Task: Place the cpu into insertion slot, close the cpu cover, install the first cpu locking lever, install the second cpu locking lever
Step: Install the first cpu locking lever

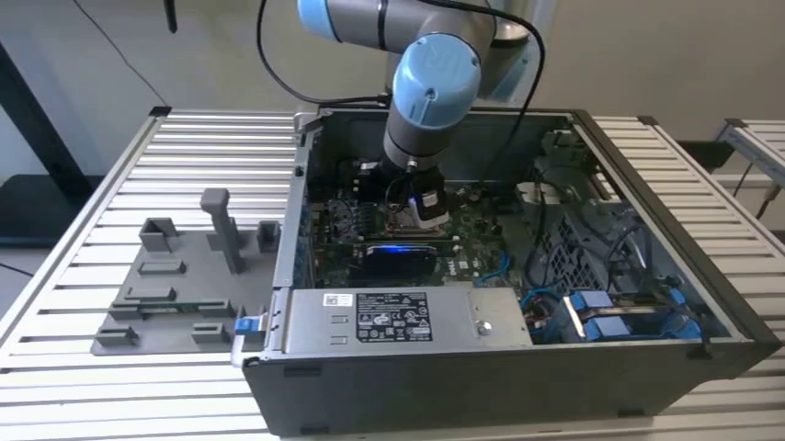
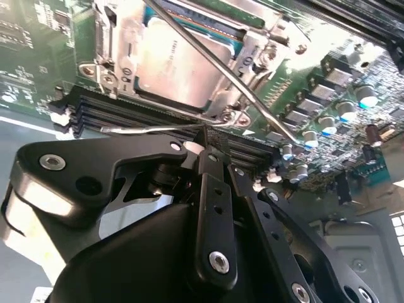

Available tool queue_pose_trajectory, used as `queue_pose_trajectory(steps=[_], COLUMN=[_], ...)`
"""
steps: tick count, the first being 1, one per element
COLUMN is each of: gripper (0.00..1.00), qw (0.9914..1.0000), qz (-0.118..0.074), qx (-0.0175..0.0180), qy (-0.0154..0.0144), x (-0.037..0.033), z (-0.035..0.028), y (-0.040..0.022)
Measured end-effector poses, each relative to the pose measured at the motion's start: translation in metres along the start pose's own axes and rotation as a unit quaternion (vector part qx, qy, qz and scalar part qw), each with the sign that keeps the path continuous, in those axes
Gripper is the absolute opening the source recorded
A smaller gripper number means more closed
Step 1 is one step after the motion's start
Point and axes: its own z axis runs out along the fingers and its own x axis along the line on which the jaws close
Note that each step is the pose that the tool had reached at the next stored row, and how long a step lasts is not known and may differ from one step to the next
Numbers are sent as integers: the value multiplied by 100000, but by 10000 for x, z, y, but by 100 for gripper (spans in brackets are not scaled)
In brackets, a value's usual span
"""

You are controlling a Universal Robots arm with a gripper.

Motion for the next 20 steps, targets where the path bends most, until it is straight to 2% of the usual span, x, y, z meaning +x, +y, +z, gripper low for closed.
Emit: queue_pose_trajectory(steps=[12, 20], gripper=[11, 11], qw=[100000, 100000], qz=[-2, -2], qx=[-4, -3], qy=[-2, 1], x=[-168, -247], z=[19, 29], y=[23, 32])
